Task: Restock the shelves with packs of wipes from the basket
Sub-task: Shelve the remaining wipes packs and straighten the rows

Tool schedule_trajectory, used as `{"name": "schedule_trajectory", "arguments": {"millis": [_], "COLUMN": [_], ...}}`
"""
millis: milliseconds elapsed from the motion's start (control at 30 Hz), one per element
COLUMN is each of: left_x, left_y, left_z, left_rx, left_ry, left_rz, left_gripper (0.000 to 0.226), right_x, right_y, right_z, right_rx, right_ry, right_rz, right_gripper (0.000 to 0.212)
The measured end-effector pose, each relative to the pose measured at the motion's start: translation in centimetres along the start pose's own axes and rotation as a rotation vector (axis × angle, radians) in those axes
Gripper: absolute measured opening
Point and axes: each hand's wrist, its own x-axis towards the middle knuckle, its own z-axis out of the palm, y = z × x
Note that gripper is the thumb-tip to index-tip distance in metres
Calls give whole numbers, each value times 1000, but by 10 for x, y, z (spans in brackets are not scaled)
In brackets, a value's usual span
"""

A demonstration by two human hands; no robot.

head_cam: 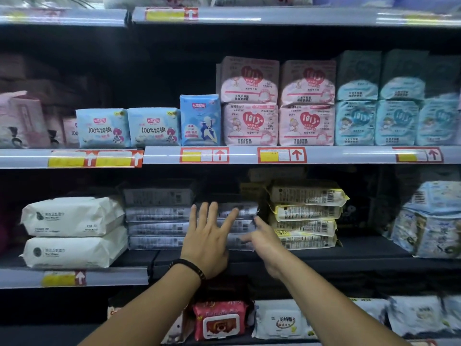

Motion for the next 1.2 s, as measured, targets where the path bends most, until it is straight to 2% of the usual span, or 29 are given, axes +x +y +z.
{"name": "schedule_trajectory", "arguments": {"millis": [133, 300, 367, 567, 667, 700, 800, 900, 967, 1100, 1200], "left_x": [2, 7, 10, 19, 21, 22, 23, 32, 35, 29, 24], "left_y": [11, 10, 12, 21, 24, 26, 31, 41, 44, 46, 79], "left_z": [8, 28, 29, 24, 23, 23, 30, 39, 41, 35, 24], "left_rx": [-7, 17, 56, 90, 127, 123, 40, 28, 32, 45, -17], "left_ry": [53, 156, 116, 30, -15, -20, 71, 129, 109, 89, 211], "left_rz": [37, 86, 72, 13, -15, -20, -47, -79, -122, -170, -11], "left_gripper": [95, 102, 99, 89, 92, 91, 82, 87, 90, 84, 63], "right_x": [-6, -15, -15, -15, -18, -19, -25, -30, -32, -34, -21], "right_y": [10, 13, 11, 10, 12, 11, 15, 23, 28, 31, 38], "right_z": [-2, 8, 7, -12, -15, -16, -30, -63, -86, -123, -161], "right_rx": [27, 10, 8, -17, -67, -52, 1, -14, -43, -201, -303], "right_ry": [152, 46, 15, -102, -142, -134, 8, 153, 240, 481, 631], "right_rz": [-60, -81, -79, -81, -63, -70, -116, -127, -148, -244, -191], "right_gripper": [80, 73, 65, 62, 83, 83, 66, 37, 27, 27, 39]}}
